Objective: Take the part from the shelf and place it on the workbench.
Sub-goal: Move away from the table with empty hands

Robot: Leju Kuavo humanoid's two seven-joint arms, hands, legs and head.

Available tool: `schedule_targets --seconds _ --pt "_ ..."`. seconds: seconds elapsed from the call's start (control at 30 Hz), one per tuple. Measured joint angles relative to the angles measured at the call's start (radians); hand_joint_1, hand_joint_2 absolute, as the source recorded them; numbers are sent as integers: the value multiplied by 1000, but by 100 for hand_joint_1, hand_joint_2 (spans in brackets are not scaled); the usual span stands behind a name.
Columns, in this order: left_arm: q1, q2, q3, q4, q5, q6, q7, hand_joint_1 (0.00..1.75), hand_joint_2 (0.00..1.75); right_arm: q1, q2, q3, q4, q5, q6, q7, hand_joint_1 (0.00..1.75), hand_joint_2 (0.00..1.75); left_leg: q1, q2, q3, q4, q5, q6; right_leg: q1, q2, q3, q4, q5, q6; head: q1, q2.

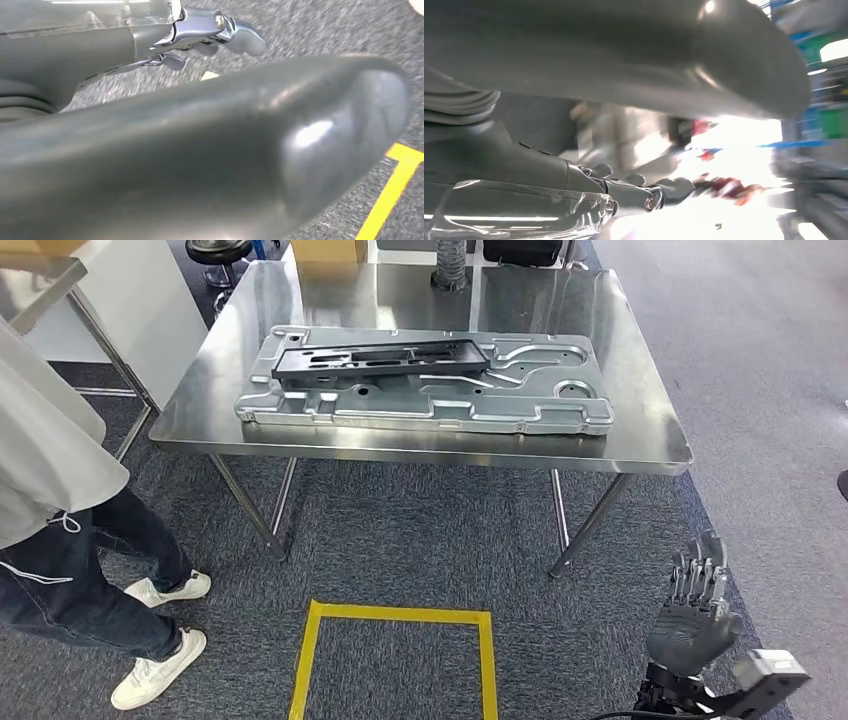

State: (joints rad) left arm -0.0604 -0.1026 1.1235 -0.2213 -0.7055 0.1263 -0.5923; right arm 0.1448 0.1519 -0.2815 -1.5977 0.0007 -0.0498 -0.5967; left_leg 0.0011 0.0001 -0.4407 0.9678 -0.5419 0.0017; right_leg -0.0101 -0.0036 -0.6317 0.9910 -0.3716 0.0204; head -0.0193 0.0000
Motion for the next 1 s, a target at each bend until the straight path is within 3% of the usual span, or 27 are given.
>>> schedule_targets --seconds 0.07,0.1,0.13,0.2,0.23,0.27,0.3,0.33,0.37,0.4,0.47,0.53,0.57,0.6,0.7,0.73,0.77,0.8,0.83,0.87,0.93,0.97,1.0 --pt "1 -4 6 0 -7 1 -4 0 0 -21 -5 -25 136 128 -96 3 0 0 1 5 -16 -3 23 19 -3 1 -6 1 -3 12 -1 0" --pt "1 -5 8 0 -13 1 -6 0 0 -35 -12 -42 222 184 -141 1 0 0 2 8 -27 -7 38 28 -4 1 -17 22 -33 16 0 0" --pt "1 -6 10 0 -19 0 -7 0 0 -55 -20 -64 319 228 -179 -7 0 0 2 10 -41 -9 53 35 -6 2 -33 65 -81 19 2 0" --pt "1 -7 13 0 -32 -3 -9 0 0 -95 -40 -120 529 268 -224 -43 0 0 -3 11 -75 -7 80 42 -8 2 -70 197 -182 24 5 0" --pt "2 -7 14 0 -36 -4 -9 0 0 -112 -50 -148 622 275 -236 -63 0 0 -5 11 -93 -5 93 43 -8 2 -79 257 -204 26 6 0" --pt "3 -7 16 0 -38 -4 -9 0 0 -125 -59 -172 705 280 -244 -79 0 0 -8 11 -112 -2 106 43 -7 2 -74 292 -200 26 6 0" --pt "4 -8 17 0 -39 -5 -9 0 0 -135 -66 -191 771 283 -247 -88 0 44 -10 11 -130 2 117 42 -6 2 -53 291 -178 24 6 0" --pt "4 -8 19 0 -39 -5 -9 0 0 -146 -71 -204 825 286 -248 -93 0 87 -11 12 -148 7 127 40 -5 2 -11 253 -152 20 6 0" --pt "2 -8 20 0 -40 -5 -9 0 0 -156 -75 -214 869 289 -249 -95 0 131 -12 12 -163 13 137 37 -4 2 48 184 -139 15 6 0" --pt "1 -8 21 0 -40 -5 -9 0 0 -168 -78 -222 904 293 -250 -95 0 175 -14 14 -177 20 144 34 0 2 111 100 -144 9 6 0" --pt "-1 -9 23 0 -45 -6 -10 0 0 -190 -85 -238 966 312 -263 -67 0 175 -15 18 -190 30 160 25 6 1 190 -11 -168 -5 6 0" --pt "0 -9 24 0 -52 -7 -11 0 0 -203 -94 -259 1037 337 -279 4 0 87 -13 20 -195 30 177 14 9 -1 193 -31 -163 -18 9 0" --pt "1 -8 25 0 -55 -8 -12 0 0 -206 -99 -270 1078 350 -285 46 0 44 -11 18 -200 35 169 9 8 -3 186 -33 -152 -26 12 0" --pt "3 -7 25 0 -59 -9 -11 0 0 -205 -104 -279 1118 366 -290 88 0 44 -9 15 -208 54 141 2 7 -7 176 -36 -140 -33 10 0" --pt "7 -5 26 0 -70 -10 -9 0 0 -191 -113 -288 1218 444 -313 223 0 175 0 9 -246 215 -17 -14 5 -11 128 -36 -100 -43 4 0" --pt "7 -4 26 0 -73 -11 -9 0 0 -187 -114 -286 1245 472 -316 277 0 175 2 9 -251 274 -46 -18 5 -11 110 -34 -88 -43 4 0" --pt "7 -4 26 0 -77 -12 -9 0 0 -183 -115 -283 1269 496 -315 332 0 175 4 9 -245 312 -49 -20 5 -11 90 -30 -76 -42 4 0" --pt "6 -3 26 0 -81 -14 -9 0 0 -179 -115 -279 1291 514 -312 383 0 175 4 9 -224 320 -30 -21 5 -10 71 -24 -65 -40 4 0" --pt "6 -2 26 0 -84 -15 -9 0 0 -176 -115 -273 1308 528 -307 425 0 175 5 9 -185 291 -1 -20 5 -10 52 -18 -56 -38 3 0" --pt "5 -1 26 0 -87 -17 -9 0 0 -174 -114 -268 1322 537 -299 456 0 175 4 9 -131 231 21 -16 4 -9 37 -11 -47 -35 3 0" --pt "1 0 26 0 -94 -19 -8 0 0 -174 -110 -258 1341 550 -280 498 0 175 0 7 -17 72 12 -6 6 -7 15 -1 -30 -27 4 0" --pt "-1 0 25 0 -97 -20 -8 0 0 -174 -108 -255 1348 555 -270 511 0 175 -4 6 16 16 -3 -1 6 -7 10 1 -20 -21 4 0" --pt "-3 1 25 0 -99 -21 -7 0 0 -174 -107 -252 1353 559 -262 520 0 175 -7 6 30 -15 -13 4 5 -8 7 0 -10 -15 3 0"
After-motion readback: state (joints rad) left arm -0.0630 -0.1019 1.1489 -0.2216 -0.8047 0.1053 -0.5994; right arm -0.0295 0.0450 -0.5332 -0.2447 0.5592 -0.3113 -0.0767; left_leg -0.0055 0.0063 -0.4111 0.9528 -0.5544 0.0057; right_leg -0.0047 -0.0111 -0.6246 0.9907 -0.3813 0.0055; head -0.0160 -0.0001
